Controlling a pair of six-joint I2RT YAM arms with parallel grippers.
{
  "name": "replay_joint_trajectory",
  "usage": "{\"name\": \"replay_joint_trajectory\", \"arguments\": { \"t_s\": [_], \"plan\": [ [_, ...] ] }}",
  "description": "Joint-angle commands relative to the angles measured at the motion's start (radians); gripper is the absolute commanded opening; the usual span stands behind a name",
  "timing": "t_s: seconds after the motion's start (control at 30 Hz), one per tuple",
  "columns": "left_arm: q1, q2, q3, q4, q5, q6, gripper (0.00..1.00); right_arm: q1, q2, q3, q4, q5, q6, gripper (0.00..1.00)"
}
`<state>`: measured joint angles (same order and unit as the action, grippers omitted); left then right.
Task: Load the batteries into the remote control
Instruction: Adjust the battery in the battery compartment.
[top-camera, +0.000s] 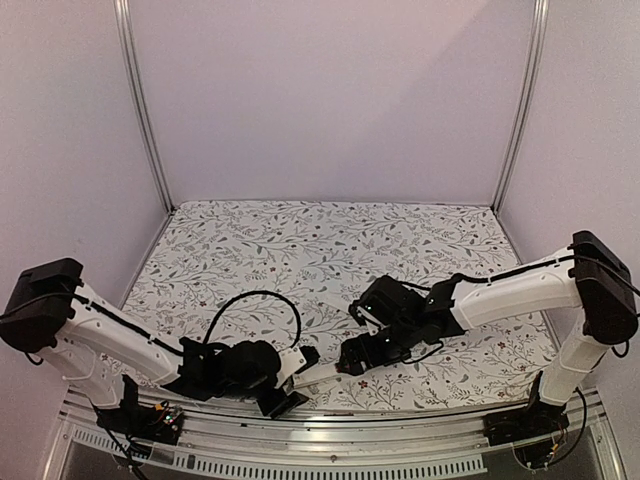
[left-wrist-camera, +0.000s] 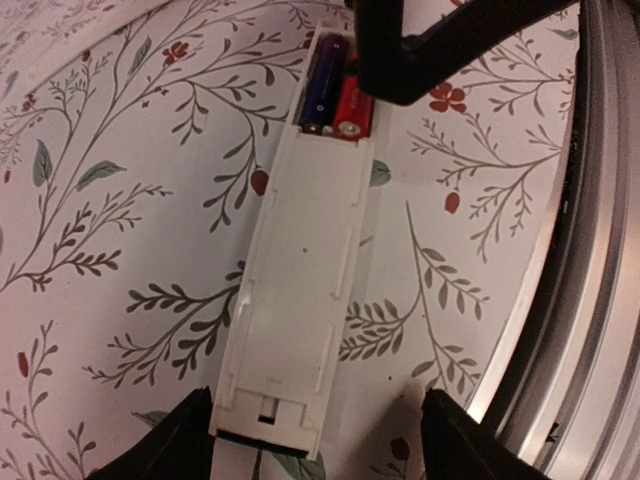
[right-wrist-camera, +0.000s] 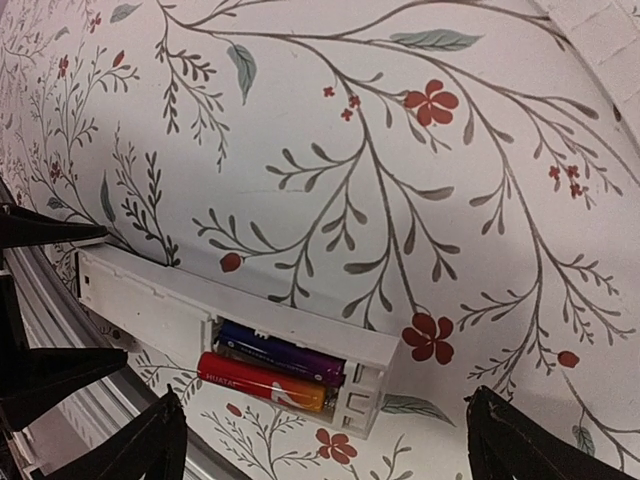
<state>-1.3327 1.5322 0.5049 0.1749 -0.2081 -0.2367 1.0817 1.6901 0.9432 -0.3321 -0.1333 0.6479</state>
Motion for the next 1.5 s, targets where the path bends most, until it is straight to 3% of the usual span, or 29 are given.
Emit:
{"name": "replay_joint_trajectory", "arguments": {
  "t_s": [0.0,0.27,0.5,0.8,1.2,1.47],
  "plan": [
    [-0.021,0.014,0.008,0.009,-0.001,0.008,0.71,0.009,0.017,0.024,0.014,-0.003,-0.010,0.96],
    [-0.023,0.022,0.009,0.018,-0.004,0.015,0.70,0.013,0.072,0.057,0.024,-0.003,-0.013,0.94],
    [-0.022,0.015,0.001,0.021,-0.014,0.027,0.70,0.020,0.075,0.064,0.011,0.028,-0.002,0.84],
    [-0.022,0.013,0.003,0.014,-0.026,0.027,0.70,0.041,0.119,0.103,-0.058,0.084,-0.011,0.83],
    [-0.022,0.007,0.001,0.006,-0.029,0.032,0.70,0.061,0.128,0.116,-0.116,0.127,-0.018,0.66],
    [-0.022,-0.001,0.004,0.014,-0.033,0.052,0.70,0.063,0.131,0.131,-0.138,0.184,-0.034,0.64]
  ]
}}
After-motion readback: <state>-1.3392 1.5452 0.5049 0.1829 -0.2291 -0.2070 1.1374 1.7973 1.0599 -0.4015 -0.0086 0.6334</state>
